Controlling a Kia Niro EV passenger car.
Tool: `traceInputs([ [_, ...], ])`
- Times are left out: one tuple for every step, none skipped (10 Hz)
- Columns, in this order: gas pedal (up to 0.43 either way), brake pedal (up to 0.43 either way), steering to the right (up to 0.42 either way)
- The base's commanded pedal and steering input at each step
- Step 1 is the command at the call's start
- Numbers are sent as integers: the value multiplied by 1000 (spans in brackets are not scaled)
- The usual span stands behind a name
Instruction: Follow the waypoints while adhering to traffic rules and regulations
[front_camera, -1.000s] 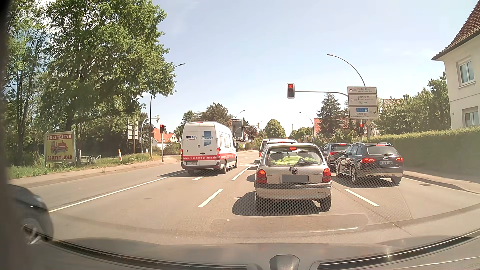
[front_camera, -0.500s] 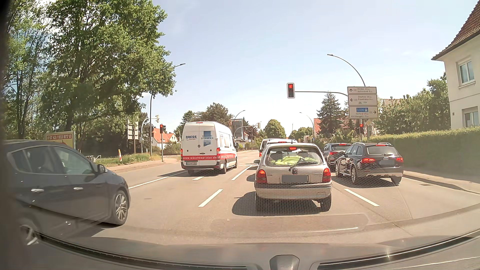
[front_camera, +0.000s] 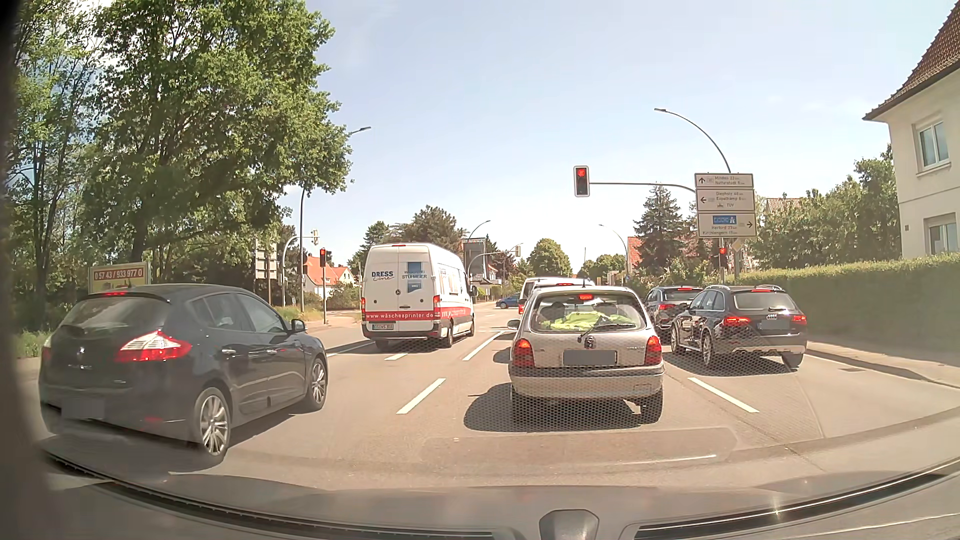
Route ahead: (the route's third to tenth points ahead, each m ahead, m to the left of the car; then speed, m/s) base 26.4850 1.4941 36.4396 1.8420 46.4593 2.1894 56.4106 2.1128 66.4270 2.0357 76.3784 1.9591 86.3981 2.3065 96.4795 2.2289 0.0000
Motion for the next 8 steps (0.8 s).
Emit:
traceInputs([
  [0,6,20],
  [0,6,20],
  [0,6,20],
  [0,6,20],
  [0,12,20],
  [0,6,20],
  [0,6,20],
  [0,6,20],
])
